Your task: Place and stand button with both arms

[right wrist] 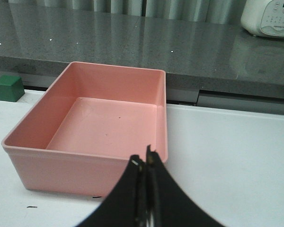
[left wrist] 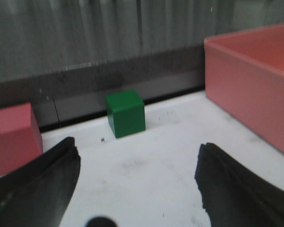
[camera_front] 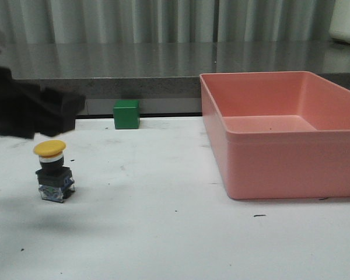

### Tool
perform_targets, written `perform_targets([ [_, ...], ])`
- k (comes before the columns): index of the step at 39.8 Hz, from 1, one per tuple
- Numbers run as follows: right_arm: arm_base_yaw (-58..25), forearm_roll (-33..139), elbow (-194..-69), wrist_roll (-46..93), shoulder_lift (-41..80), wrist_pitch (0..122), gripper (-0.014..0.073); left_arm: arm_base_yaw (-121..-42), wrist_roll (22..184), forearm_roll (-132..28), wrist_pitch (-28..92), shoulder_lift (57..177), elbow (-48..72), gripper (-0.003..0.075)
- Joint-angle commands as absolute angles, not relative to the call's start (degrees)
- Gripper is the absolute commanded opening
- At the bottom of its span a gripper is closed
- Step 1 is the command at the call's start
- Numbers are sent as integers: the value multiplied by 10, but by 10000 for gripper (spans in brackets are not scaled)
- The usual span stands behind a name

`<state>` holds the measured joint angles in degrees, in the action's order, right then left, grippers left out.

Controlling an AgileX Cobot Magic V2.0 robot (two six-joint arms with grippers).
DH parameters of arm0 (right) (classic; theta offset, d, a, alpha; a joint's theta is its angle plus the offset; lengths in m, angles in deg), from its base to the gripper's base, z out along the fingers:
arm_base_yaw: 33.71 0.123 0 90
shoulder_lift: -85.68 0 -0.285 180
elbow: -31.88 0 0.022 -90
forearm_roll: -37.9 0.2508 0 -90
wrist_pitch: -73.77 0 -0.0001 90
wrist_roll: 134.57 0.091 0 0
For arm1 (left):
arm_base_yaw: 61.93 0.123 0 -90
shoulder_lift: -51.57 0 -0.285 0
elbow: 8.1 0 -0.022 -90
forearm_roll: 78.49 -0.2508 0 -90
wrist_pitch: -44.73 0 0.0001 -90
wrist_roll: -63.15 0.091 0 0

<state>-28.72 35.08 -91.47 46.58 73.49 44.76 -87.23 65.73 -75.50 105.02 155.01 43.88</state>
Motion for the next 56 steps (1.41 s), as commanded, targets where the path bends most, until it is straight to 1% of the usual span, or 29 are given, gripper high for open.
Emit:
perform_targets([
  [1,-291,343,-929,460,728,498,-62,-875,654,-749,1000,1465,408,502],
  [4,-291,343,-929,460,728,498,-62,-875,654,-749,917,1417,388,501],
  [8,-291,343,-929,460,728,498,-62,-875,654,-749,842,1360,368,491],
  [14,-291,343,-929,460,728,498,-62,-875,654,-749,746,1253,367,491],
  [17,-291,343,-929,460,728,498,-62,-875,654,-749,665,1193,367,491],
  [20,-291,343,-929,460,728,498,-62,-875,654,-749,588,1125,367,459],
  [23,-291,343,-929,460,728,498,-62,-875,654,-749,509,1064,367,365],
  [30,-291,343,-929,460,728,498,-62,-875,654,-749,387,933,367,127],
  [34,-291,343,-929,460,728,498,-62,-875,654,-749,338,875,367,15],
  [36,-291,343,-929,460,728,498,-62,-875,654,-749,323,852,367,-19],
  [45,-291,343,-929,460,728,498,-62,-875,654,-749,300,779,367,-20],
  [56,-291,343,-929,460,728,498,-62,-875,654,-749,300,774,368,-20],
])
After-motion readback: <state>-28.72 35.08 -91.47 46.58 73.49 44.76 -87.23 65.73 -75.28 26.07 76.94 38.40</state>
